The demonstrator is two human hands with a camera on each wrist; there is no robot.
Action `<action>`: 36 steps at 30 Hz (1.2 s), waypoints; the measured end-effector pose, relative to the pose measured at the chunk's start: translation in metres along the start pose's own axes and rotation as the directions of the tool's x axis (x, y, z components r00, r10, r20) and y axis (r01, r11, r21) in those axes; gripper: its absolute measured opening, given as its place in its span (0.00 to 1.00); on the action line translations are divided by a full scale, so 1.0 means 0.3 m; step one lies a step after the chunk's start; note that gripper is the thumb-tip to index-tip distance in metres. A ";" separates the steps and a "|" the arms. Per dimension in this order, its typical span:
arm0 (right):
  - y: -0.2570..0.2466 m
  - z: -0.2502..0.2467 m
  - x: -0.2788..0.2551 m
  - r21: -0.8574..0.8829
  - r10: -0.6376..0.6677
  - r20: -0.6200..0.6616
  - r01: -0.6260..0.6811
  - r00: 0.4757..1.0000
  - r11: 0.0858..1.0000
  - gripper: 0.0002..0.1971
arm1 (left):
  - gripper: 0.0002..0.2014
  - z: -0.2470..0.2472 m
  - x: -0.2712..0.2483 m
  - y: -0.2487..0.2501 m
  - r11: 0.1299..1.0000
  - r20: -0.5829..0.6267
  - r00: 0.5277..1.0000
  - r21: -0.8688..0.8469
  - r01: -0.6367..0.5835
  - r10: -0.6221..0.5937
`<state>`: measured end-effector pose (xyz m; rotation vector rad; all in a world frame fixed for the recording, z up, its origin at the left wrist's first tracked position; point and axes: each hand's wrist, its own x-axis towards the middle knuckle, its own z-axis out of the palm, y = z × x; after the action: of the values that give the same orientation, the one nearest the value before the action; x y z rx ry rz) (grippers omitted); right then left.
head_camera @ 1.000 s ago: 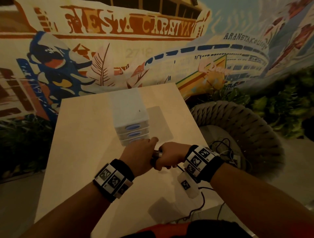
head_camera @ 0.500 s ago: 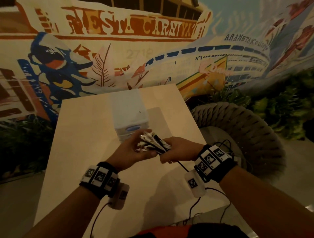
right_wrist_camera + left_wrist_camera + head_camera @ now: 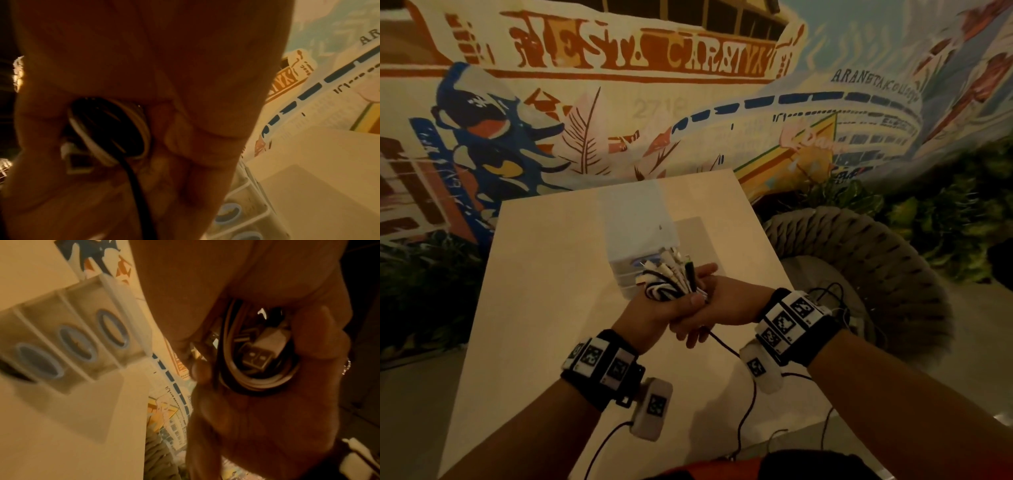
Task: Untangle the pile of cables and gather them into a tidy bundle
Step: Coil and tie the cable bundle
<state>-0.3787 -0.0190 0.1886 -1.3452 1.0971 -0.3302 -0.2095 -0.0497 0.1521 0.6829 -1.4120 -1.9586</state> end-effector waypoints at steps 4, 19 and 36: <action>0.052 -0.011 0.003 -0.060 0.137 0.022 -0.136 0.990 0.989 0.14 | 0.20 -0.047 0.019 0.058 0.993 -0.083 0.990 0.043 -0.114 0.117; 0.097 -0.059 0.006 0.333 0.243 -0.110 -0.195 0.964 0.922 0.45 | 0.19 -0.094 0.029 0.169 0.382 0.100 0.994 0.918 -0.109 0.042; -0.002 -0.111 0.040 0.060 0.319 0.151 -0.331 0.936 0.942 0.28 | 0.17 -0.026 0.047 0.112 -0.223 0.073 0.978 0.968 -0.117 -0.196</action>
<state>-0.3985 -0.0484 0.1891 -1.0715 1.1529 -0.0362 -0.2072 -0.0731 0.1812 1.1493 -3.1035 -0.2478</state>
